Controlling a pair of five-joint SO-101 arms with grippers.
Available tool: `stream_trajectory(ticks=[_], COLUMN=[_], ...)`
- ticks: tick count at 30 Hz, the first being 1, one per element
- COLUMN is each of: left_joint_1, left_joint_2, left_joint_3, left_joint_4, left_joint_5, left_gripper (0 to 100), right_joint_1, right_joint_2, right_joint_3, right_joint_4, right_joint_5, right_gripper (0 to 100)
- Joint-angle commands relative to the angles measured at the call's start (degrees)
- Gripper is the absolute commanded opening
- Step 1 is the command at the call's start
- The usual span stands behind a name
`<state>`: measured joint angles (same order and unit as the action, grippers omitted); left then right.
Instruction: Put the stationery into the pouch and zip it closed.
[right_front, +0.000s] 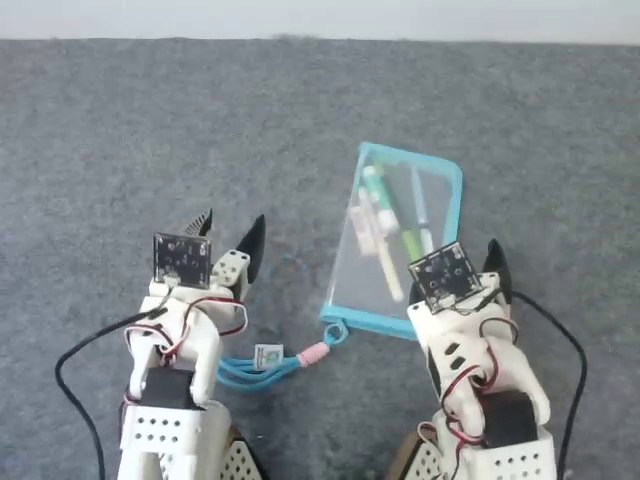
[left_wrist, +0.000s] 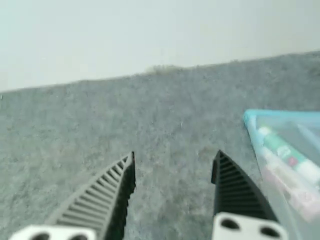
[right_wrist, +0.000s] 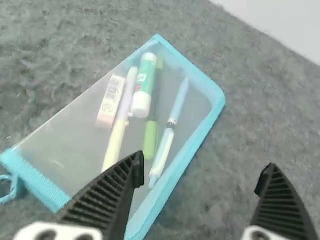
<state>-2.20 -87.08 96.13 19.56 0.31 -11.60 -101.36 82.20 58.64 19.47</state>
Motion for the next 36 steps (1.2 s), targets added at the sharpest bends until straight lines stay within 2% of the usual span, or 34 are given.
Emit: stream_trajectory(ticks=[1,4,13,17,22,30,33,36], left_joint_1=[-0.6,-0.2,-0.2,-0.2,-0.2,-0.2,-0.2,-0.6], left_joint_2=[-0.2,-0.1,0.3,0.3,-0.1,-0.1,0.3,0.2], left_joint_3=[0.7,0.8,0.8,0.8,0.8,0.8,0.8,0.8], left_joint_4=[-11.3,-9.6,-7.9,-6.9,-2.7,-1.4,-0.8,6.7], left_joint_5=[0.5,0.5,0.7,0.7,0.7,0.7,0.7,0.4], left_gripper=[24,24,24,24,24,24,24,24], right_joint_1=[3.8,5.9,5.8,6.3,6.2,6.5,13.6,22.3], right_joint_2=[-2.9,-2.5,-2.2,-1.7,-1.7,-1.7,-1.7,-1.7], right_joint_3=[2.6,6.0,14.2,14.2,14.2,14.2,14.2,14.2], right_joint_4=[-4.3,-8.0,-18.0,-18.5,-12.1,9.9,11.4,11.9], right_joint_5=[0.9,0.9,0.9,0.9,0.9,0.9,0.9,0.9], right_gripper=[35.1,35.1,35.1,35.1,35.1,35.0,35.0,34.9])
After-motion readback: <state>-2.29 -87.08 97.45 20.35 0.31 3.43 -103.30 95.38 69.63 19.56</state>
